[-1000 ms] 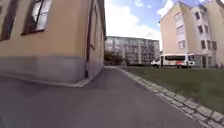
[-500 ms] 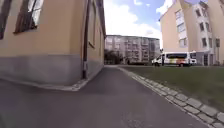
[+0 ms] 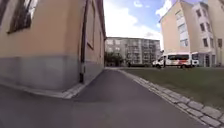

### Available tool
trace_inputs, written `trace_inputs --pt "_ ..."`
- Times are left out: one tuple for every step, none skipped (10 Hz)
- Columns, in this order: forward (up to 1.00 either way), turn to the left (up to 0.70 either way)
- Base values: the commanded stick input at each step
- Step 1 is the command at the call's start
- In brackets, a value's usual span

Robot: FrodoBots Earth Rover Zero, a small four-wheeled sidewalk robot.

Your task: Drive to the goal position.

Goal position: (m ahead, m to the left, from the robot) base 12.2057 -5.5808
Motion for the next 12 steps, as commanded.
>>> trace_inputs --pt "0.85 0.01" --pt "0.85 0.01" --pt "0.85 0.01" --pt "0.85 0.01" --pt "0.85 0.01" --pt "0.85 0.01" --pt "0.85 0.01" --pt "0.85 0.01" --pt "0.85 0.01" --pt "0.85 0.01" --pt "0.85 0.01" --pt "0.85 0.01"
